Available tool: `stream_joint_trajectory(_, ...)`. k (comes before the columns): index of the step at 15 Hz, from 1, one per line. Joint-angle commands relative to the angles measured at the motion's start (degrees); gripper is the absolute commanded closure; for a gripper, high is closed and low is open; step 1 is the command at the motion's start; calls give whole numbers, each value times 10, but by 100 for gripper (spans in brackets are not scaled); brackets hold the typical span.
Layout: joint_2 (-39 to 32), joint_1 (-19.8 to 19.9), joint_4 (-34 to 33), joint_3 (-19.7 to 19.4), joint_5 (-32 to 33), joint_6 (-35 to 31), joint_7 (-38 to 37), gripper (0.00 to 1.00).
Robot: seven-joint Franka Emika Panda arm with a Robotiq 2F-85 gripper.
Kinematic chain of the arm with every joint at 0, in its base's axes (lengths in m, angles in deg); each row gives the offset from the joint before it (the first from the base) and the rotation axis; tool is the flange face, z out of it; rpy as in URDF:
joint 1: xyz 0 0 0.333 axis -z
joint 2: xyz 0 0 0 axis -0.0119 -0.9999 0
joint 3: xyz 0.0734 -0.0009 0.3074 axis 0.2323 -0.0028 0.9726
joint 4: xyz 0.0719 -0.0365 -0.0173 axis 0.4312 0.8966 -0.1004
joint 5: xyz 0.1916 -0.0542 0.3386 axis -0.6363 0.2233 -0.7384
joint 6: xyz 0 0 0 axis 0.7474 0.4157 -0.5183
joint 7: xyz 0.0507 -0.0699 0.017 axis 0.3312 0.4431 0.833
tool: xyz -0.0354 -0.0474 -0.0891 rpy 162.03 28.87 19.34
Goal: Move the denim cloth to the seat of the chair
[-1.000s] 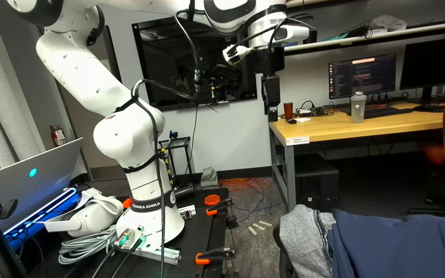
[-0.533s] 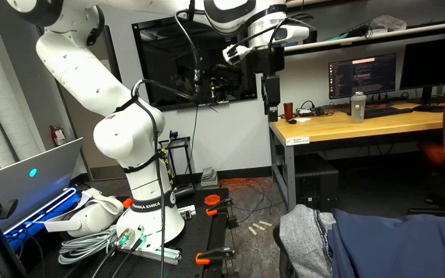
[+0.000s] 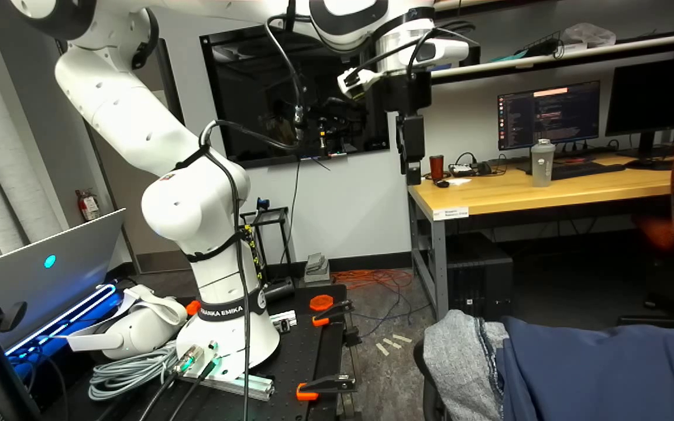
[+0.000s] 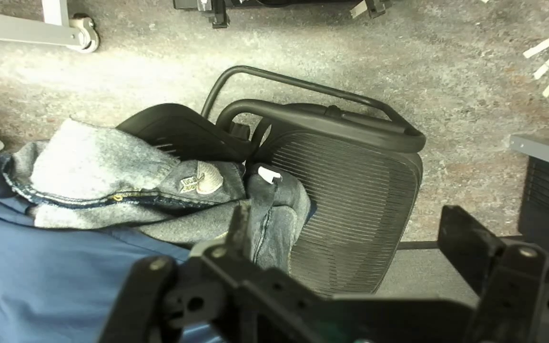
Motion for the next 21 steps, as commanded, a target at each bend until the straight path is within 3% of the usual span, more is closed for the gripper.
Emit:
stream_joint_trajectory(1,-18,10,-15,-8,2,-7,-2,0)
stream_joint_trajectory(12,-111,92,-93,-80,13,-69,-19,0)
stream_joint_trajectory(17,-108,91,-102,-104,-28,-76,-7,0)
stream_joint_trajectory(21,-109,96,-98,-100,-12,-74,-10,0)
